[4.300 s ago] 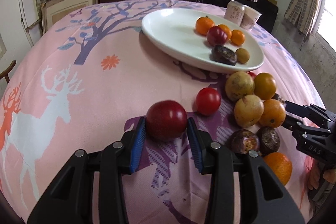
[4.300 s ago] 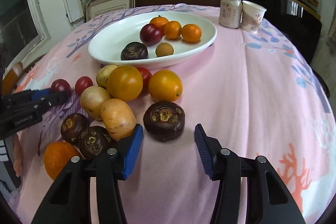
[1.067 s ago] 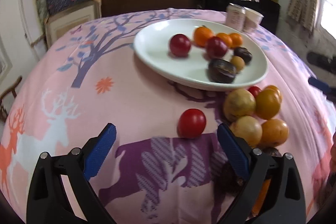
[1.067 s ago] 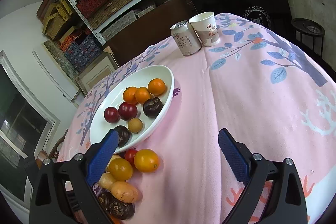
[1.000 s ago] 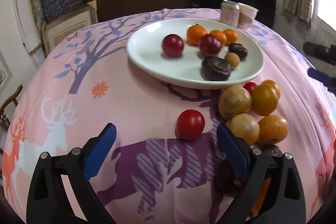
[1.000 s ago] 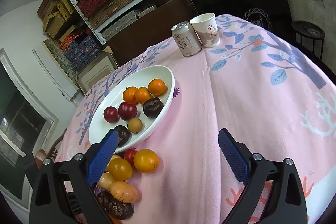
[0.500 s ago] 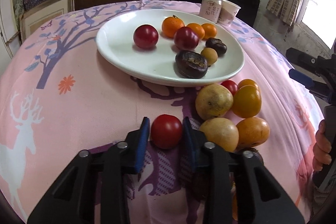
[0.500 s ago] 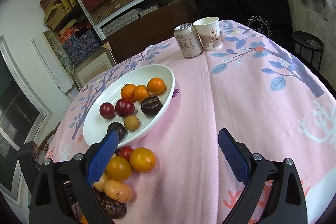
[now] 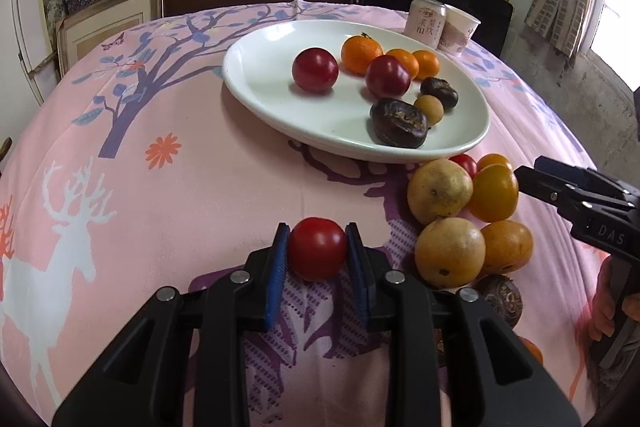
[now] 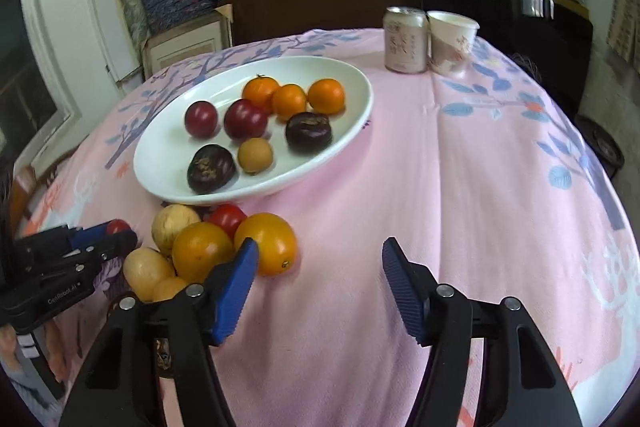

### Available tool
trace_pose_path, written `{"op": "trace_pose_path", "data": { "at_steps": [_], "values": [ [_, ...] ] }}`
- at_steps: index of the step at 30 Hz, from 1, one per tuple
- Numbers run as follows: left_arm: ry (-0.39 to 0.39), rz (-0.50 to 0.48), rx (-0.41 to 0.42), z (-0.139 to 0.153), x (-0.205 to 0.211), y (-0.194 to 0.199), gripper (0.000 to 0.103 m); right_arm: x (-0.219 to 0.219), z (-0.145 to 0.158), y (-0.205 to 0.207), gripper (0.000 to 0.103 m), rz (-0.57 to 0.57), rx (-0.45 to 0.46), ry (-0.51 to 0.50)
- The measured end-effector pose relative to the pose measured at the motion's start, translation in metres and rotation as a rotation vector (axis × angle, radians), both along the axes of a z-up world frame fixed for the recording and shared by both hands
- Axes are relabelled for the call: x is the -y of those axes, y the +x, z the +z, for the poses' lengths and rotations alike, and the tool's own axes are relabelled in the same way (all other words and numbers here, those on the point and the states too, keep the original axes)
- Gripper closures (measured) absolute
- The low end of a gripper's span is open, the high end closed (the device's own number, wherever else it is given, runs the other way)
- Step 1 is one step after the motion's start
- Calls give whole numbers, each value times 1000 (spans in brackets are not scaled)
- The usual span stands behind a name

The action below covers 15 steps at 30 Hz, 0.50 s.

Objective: Organize fruits
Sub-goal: 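Grasp a small red tomato with the left tool while the right tool grasps an orange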

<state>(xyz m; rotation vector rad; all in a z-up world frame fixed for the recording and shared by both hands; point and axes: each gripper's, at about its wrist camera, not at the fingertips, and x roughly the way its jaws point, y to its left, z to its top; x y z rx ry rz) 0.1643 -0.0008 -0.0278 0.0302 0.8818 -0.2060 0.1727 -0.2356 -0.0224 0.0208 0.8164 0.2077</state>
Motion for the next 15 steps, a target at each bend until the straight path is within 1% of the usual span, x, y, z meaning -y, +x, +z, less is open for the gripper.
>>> {"op": "trace_pose_path", "data": {
  "at_steps": [2, 4, 5, 7, 9, 11, 14, 15],
  "values": [
    [1, -1, -1, 0, 0, 0, 75, -4, 1, -1, 38, 10, 10, -15],
    [-4, 1, -3, -1, -1, 1, 75, -7, -2, 1, 39, 38, -10, 12],
    [-6, 2, -4, -1, -1, 1, 75, -13, -7, 2, 43, 55, -26, 4],
    [-5, 2, -4, -1, -1, 1, 75, -27, -11, 5, 44, 83, -32, -31],
    [0, 2, -2, -1, 0, 1, 75, -28, -10, 8, 52, 90, -33, -11],
    [2, 2, -1, -1, 1, 1, 75, -26, -12, 13, 53, 90, -46, 16],
    [3, 1, 0, -2, 1, 1, 75, -22, -15, 16, 65, 109, -75, 65],
    [5, 1, 1, -1, 1, 1, 75, -22, -15, 13, 65, 110, -72, 55]
  ]
}}
